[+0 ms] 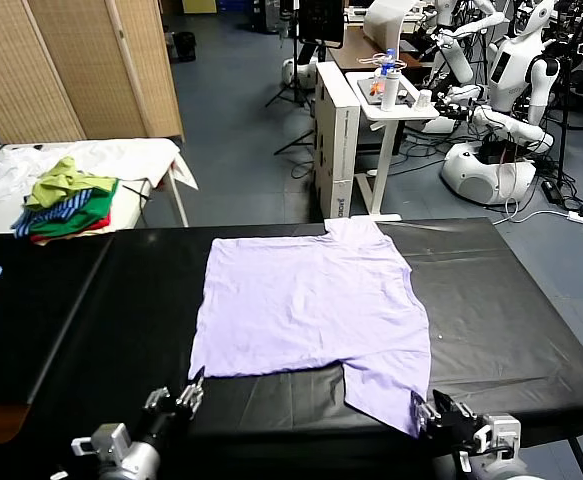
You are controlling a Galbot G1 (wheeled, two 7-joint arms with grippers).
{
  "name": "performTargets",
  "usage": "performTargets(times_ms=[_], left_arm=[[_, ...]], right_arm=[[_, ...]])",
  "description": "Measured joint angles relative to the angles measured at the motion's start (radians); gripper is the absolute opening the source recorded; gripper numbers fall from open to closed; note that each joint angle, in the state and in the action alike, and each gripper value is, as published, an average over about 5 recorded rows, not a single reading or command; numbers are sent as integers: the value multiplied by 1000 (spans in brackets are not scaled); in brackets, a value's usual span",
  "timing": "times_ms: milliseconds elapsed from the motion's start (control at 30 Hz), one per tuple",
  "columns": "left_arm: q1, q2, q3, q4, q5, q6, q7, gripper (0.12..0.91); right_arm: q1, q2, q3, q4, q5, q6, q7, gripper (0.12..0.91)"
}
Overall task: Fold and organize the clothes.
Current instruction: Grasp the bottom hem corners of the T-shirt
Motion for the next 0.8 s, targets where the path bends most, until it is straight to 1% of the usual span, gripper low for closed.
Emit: performTargets(times_ms=[100, 133, 233, 367, 567, 700, 800], left_arm=[[8, -4, 2, 1, 13, -1, 0, 204], [9, -5, 3, 1, 16, -1, 0, 185], [17, -8, 3, -3, 23, -2, -2, 147], [40, -9, -4, -23, 39, -2, -9, 146], [104, 13, -28, -77, 40, -2, -31, 146], [155, 20, -43, -122, 40, 0, -42, 146], [194, 21, -54, -155, 40, -1, -47, 146]], right_arm=[[-14, -8, 9, 20, 12, -11, 1, 176], [-21, -11, 13, 29, 16, -16, 3, 153], [-47, -22, 28, 65, 31, -38, 16, 140], [-93, -34, 43, 120, 37, -62, 34, 140], [-155, -38, 62, 175, 44, -66, 45, 140], [-164, -49, 72, 191, 67, -41, 33, 140], [-150, -59, 74, 191, 79, 5, 4, 140]])
